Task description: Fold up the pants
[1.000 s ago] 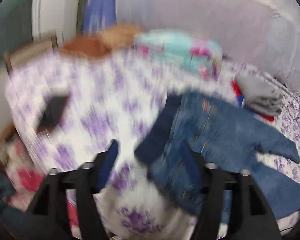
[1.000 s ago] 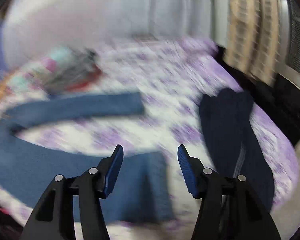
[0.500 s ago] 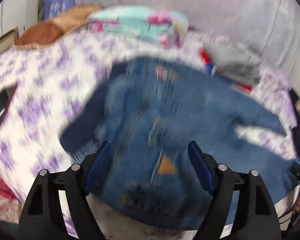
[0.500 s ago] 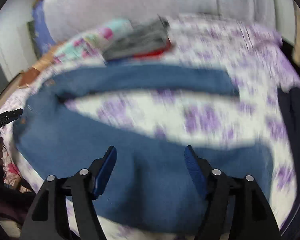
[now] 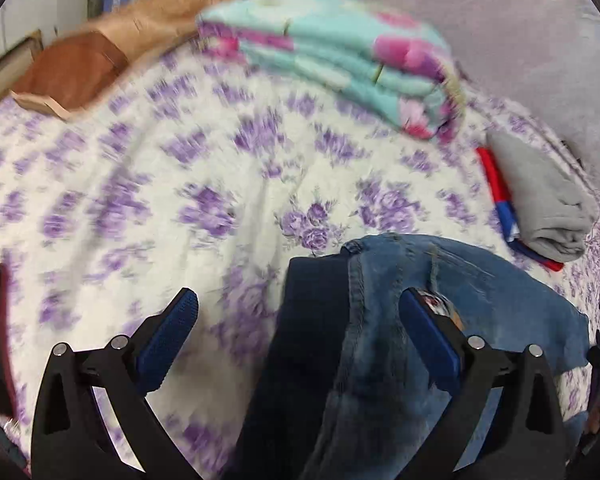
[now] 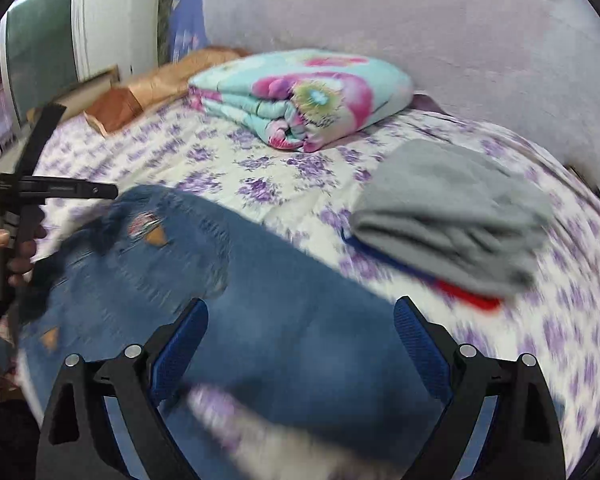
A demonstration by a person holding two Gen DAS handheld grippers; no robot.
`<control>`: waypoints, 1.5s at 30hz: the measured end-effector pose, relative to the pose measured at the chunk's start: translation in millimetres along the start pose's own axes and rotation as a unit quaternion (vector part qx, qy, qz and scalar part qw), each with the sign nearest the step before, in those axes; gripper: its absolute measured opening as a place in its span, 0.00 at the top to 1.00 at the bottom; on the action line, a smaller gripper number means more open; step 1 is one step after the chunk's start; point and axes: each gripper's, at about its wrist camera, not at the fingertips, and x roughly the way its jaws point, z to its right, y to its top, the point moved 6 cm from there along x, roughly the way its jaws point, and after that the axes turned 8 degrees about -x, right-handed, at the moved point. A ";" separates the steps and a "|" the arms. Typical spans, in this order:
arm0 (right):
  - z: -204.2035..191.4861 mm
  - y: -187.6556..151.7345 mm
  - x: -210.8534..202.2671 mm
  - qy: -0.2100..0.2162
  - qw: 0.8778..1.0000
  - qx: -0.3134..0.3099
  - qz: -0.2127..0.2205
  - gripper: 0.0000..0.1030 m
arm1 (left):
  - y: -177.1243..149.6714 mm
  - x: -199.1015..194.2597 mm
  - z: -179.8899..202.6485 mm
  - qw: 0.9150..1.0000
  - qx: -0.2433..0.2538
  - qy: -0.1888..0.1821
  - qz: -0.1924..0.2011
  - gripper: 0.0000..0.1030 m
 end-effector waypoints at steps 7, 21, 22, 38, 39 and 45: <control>15.2 -5.3 119.6 0.019 0.994 0.008 -0.105 0.22 | -5.0 31.7 16.9 0.999 0.021 0.006 -0.023 0.05; -33.2 -52.1 -52.0 0.076 0.994 -0.041 0.072 0.96 | -35.3 -57.5 24.7 0.998 0.032 -0.058 0.021 0.17; -35.3 -55.5 -57.0 0.082 0.993 -0.035 0.074 0.96 | -41.3 -68.0 22.6 0.997 0.026 -0.066 0.025 0.13; -68.2 -127.6 -59.2 0.113 0.990 0.016 0.080 0.96 | -67.2 -145.4 61.0 0.990 -0.024 -0.129 0.044 0.05; -68.1 -128.6 -59.2 0.114 0.990 0.018 0.081 0.96 | -66.6 -143.0 62.0 0.992 -0.019 -0.119 0.041 0.05; -67.2 -131.2 -59.2 0.119 0.989 0.029 0.084 0.96 | -75.8 -105.2 53.6 0.996 -0.020 -0.081 0.014 0.24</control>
